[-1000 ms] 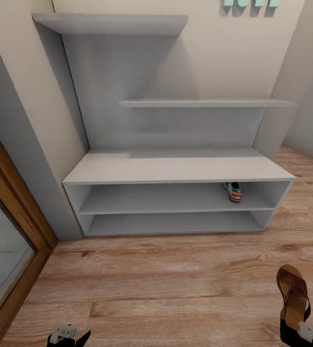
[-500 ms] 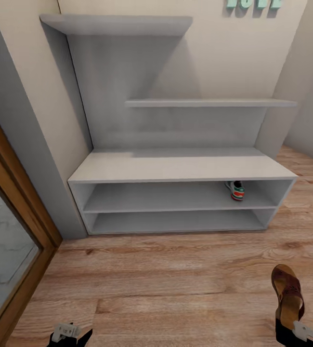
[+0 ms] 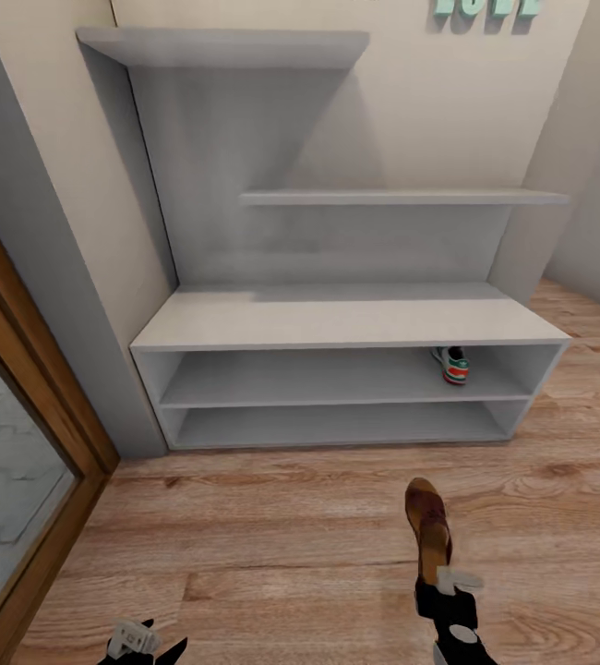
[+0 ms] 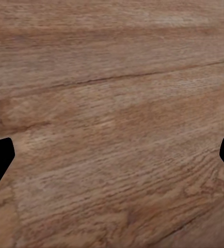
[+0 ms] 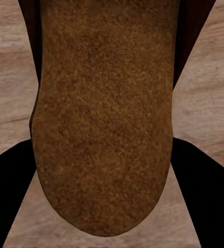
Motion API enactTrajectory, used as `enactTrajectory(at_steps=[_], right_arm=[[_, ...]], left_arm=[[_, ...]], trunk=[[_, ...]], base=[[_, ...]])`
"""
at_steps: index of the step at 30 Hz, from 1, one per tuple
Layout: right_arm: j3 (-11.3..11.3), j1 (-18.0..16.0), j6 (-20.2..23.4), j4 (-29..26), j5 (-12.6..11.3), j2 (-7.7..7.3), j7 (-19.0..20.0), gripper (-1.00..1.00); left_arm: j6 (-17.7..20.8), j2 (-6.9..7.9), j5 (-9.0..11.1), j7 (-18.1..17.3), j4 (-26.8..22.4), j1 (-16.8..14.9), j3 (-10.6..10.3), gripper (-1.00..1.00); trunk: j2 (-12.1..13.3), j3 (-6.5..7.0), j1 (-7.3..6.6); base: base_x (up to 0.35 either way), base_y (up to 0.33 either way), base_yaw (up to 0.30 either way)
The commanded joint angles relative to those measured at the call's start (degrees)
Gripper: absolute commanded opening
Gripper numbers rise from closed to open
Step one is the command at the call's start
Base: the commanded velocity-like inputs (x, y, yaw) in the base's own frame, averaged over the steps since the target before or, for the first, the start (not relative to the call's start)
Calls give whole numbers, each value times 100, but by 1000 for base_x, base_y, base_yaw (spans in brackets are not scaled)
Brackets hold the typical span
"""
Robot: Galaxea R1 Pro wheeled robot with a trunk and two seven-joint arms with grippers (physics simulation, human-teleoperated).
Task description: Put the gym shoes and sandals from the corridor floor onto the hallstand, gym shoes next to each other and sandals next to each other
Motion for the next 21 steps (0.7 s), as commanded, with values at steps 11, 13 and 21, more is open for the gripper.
enactTrajectory(at_steps=[11,13,21], right_arm=[[517,-600,2085,-992,324,798,-1168,-100],[786,-784,2237,-1036,326,798,-1309,-100],[1206,-1531,2606,-1091,296,798,-2102,-100]], left_arm=[[-63,-1,-63,-49,-1,-3,41,100],[-64,1,-62,-53,-1,-3,41,100],[-65,3,-61,-67,-1,-3,41,100]], trunk=[[-2,-5,-1],[-2,-5,-1],[-2,-5,-1]], base=[[0,0,0],[0,0,0],[0,0,0]])
